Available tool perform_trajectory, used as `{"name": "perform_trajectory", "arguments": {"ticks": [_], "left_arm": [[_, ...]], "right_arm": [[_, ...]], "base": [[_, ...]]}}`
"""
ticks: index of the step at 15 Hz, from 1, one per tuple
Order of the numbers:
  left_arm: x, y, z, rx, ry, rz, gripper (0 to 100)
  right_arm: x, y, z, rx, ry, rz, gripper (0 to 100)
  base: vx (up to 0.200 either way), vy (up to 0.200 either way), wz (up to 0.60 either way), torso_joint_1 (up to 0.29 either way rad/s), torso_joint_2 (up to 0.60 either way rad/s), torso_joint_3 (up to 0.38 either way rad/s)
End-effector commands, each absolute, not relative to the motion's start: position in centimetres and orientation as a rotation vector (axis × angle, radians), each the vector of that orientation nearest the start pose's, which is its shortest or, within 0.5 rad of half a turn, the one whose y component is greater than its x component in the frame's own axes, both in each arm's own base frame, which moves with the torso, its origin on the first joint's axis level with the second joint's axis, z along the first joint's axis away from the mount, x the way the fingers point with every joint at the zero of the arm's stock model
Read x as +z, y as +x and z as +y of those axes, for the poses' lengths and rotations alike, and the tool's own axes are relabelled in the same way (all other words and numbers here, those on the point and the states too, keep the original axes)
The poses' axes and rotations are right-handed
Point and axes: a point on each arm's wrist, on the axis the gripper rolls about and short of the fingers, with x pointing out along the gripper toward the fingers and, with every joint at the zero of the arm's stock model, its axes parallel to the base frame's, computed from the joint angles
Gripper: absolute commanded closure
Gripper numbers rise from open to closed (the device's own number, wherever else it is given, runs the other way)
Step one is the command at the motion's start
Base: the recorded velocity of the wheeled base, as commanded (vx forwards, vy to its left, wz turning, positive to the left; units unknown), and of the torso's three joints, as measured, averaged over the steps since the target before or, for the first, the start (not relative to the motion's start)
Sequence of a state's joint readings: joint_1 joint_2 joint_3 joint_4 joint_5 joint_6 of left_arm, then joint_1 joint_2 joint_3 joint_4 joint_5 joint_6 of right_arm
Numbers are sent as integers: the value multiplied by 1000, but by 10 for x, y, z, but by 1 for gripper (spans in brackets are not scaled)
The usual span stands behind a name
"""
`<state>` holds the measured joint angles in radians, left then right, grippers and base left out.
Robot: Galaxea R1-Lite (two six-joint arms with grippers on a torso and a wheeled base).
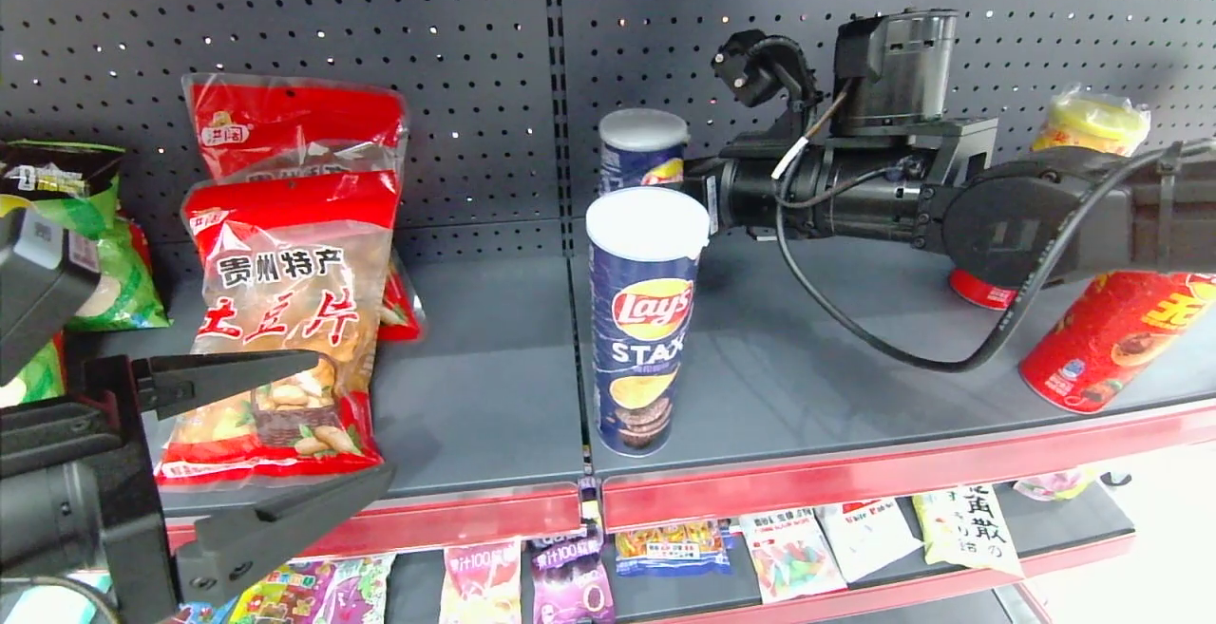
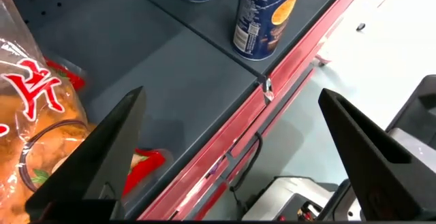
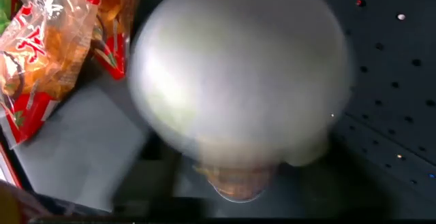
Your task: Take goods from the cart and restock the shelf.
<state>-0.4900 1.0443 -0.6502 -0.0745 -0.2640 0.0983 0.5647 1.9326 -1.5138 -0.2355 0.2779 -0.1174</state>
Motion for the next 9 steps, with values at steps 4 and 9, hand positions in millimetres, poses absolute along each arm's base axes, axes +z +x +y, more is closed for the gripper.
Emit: {"name": "perform_trajectory", "arguments": {"ticks": [4, 9], "left_arm": [[228, 119, -70, -762, 131, 299, 0], [222, 132, -76, -742, 141, 344, 0]], "right_arm": [[269, 321, 212, 819, -125, 128, 0], [266, 268, 169, 734, -118, 195, 0]], "base": [[0, 0, 0, 0, 0, 0], [0, 0, 0, 0, 0, 0]]}}
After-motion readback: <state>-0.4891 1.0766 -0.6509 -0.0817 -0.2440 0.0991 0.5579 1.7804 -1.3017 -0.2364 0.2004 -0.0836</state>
